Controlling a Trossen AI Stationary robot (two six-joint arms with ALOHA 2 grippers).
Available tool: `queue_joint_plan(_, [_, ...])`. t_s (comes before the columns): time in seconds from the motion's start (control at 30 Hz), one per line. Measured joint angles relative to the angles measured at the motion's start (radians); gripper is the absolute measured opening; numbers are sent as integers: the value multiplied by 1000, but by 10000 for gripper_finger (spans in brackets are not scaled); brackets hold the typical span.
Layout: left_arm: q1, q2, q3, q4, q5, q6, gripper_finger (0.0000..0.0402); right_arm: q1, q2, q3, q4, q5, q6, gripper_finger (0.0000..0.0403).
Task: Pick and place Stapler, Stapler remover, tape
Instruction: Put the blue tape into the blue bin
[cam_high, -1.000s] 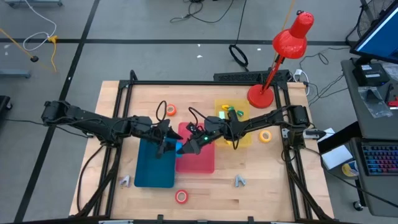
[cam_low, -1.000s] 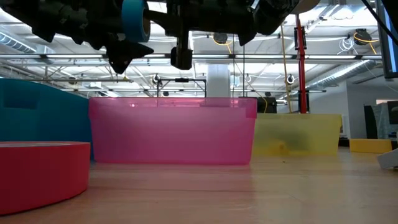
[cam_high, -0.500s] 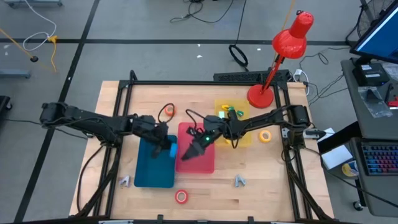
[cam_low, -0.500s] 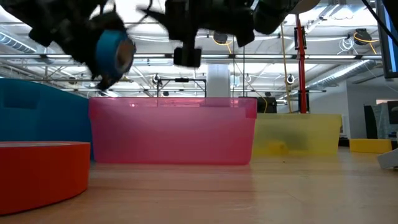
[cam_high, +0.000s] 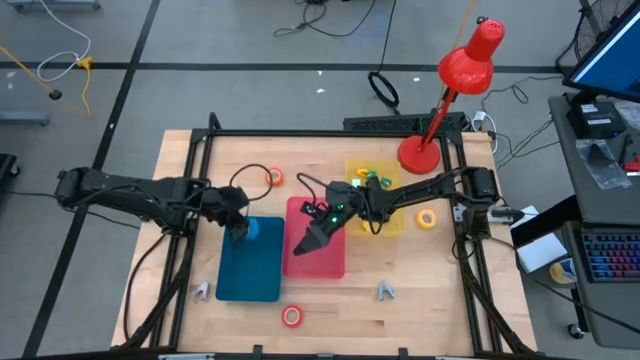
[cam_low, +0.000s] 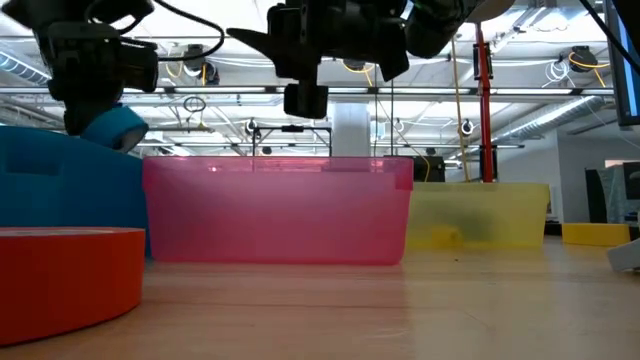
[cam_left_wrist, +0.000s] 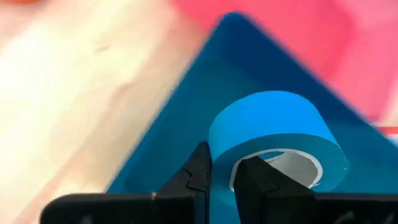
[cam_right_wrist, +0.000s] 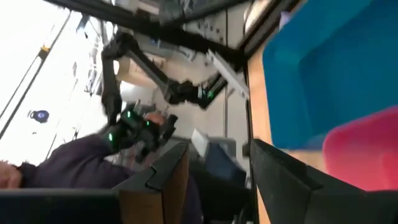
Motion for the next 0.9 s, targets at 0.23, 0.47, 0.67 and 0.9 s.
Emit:
queue_joint_plan(0.23, [1,222,143,-254,13,16,37,-21,1,0,40,21,-61,162])
queue_joint_plan(0.47, [1,392,156,-295,65,55,37,-40,1,0,57,22,-130,160])
queue_joint_plan(0.67, [1,429,156,-297,73,19,37,-57,1,0,68,21,-162,160])
queue_joint_plan(0.9, [1,430,156,-297,65,3,66,-73,1,0,94,22,-177,160])
